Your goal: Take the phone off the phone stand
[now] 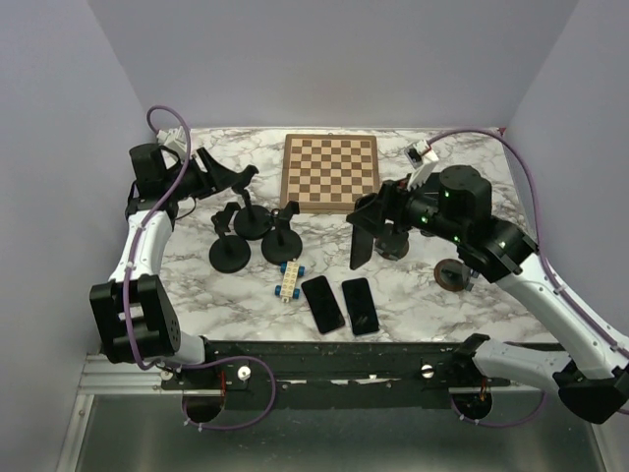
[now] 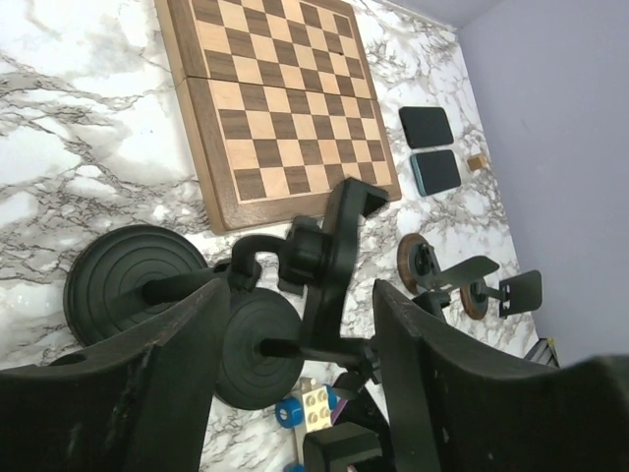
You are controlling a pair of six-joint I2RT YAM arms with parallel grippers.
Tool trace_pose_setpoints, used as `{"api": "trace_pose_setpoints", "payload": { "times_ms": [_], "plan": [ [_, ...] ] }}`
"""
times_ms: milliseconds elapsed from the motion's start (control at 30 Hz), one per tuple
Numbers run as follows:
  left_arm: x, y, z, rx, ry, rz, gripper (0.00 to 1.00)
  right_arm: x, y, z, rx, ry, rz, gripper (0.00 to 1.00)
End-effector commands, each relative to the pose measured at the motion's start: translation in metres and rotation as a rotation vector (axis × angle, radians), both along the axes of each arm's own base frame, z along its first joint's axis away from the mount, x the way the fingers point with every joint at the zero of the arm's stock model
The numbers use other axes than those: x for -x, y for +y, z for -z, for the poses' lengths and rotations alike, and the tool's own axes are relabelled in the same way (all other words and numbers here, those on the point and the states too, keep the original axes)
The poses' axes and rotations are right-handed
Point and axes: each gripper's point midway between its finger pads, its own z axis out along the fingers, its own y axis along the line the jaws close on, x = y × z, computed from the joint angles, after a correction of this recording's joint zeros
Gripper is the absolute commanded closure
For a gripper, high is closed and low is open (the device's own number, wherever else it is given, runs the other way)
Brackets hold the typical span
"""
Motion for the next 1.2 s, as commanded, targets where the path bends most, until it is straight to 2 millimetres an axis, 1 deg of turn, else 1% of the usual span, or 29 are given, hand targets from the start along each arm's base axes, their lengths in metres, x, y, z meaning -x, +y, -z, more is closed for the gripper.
{"api": "trace_pose_setpoints", "payload": {
  "times_ms": [0, 67, 167, 233, 300, 400, 433, 467, 533, 600, 667, 733, 767, 833, 900, 967, 1033, 1100, 1167],
  "plan": [
    [0.012, 0.000, -0.026, -0.015, -0.080, -0.010, 0.29, 0.013, -0.024, 0.031, 0.051, 0.072, 0.071, 0.99],
    [0.015, 0.004, -0.029, -0.032, -0.094, -0.036, 0.26, 0.018, -0.033, 0.044, 0.074, 0.102, 0.097, 0.99],
    [0.019, 0.011, -0.031, -0.044, -0.098, -0.074, 0.26, 0.024, -0.047, 0.060, 0.106, 0.137, 0.142, 0.99],
    [0.021, 0.015, -0.037, -0.044, -0.120, -0.102, 0.26, 0.026, -0.055, 0.069, 0.129, 0.159, 0.173, 0.99],
    [0.024, 0.017, -0.048, -0.057, -0.161, -0.123, 0.26, 0.027, -0.062, 0.077, 0.160, 0.184, 0.203, 0.99],
    [0.026, 0.022, -0.066, -0.048, -0.205, -0.182, 0.24, 0.024, -0.078, 0.096, 0.251, 0.234, 0.286, 0.99],
    [0.027, 0.023, -0.074, -0.035, -0.215, -0.207, 0.21, 0.024, -0.083, 0.102, 0.281, 0.251, 0.307, 0.99],
    [0.027, 0.026, -0.083, -0.023, -0.224, -0.234, 0.15, 0.025, -0.088, 0.109, 0.311, 0.271, 0.324, 0.99],
    [0.027, 0.030, -0.104, 0.001, -0.252, -0.280, 0.08, 0.027, -0.092, 0.120, 0.354, 0.308, 0.336, 0.99],
    [0.025, 0.033, -0.129, 0.022, -0.292, -0.314, 0.04, 0.030, -0.094, 0.128, 0.370, 0.338, 0.339, 0.99],
    [0.020, 0.036, -0.151, 0.023, -0.346, -0.333, 0.03, 0.033, -0.094, 0.136, 0.371, 0.365, 0.343, 0.99],
    [0.015, 0.039, -0.165, 0.007, -0.383, -0.336, 0.02, 0.035, -0.093, 0.144, 0.370, 0.395, 0.350, 0.99],
    [0.013, 0.040, -0.166, -0.011, -0.393, -0.333, 0.02, 0.037, -0.094, 0.150, 0.376, 0.412, 0.354, 0.99],
    [0.008, 0.044, -0.164, -0.067, -0.406, -0.330, 0.01, 0.040, -0.098, 0.165, 0.404, 0.454, 0.376, 0.99],
    [0.006, 0.051, -0.145, -0.098, -0.362, -0.352, 0.01, 0.043, -0.107, 0.183, 0.460, 0.497, 0.418, 0.99],
    [0.006, 0.053, -0.136, -0.037, -0.338, -0.357, 0.02, 0.043, -0.121, 0.198, 0.533, 0.521, 0.477, 0.99],
    [0.005, 0.050, -0.138, 0.019, -0.347, -0.320, 0.02, 0.044, -0.133, 0.210, 0.596, 0.540, 0.531, 0.99],
    [0.004, 0.047, -0.136, 0.058, -0.324, -0.277, 0.02, 0.042, -0.136, 0.217, 0.612, 0.548, 0.553, 0.99],
    [0.001, 0.048, -0.131, 0.100, -0.297, -0.256, 0.01, 0.039, -0.137, 0.221, 0.624, 0.553, 0.577, 0.99]
  ]
}}
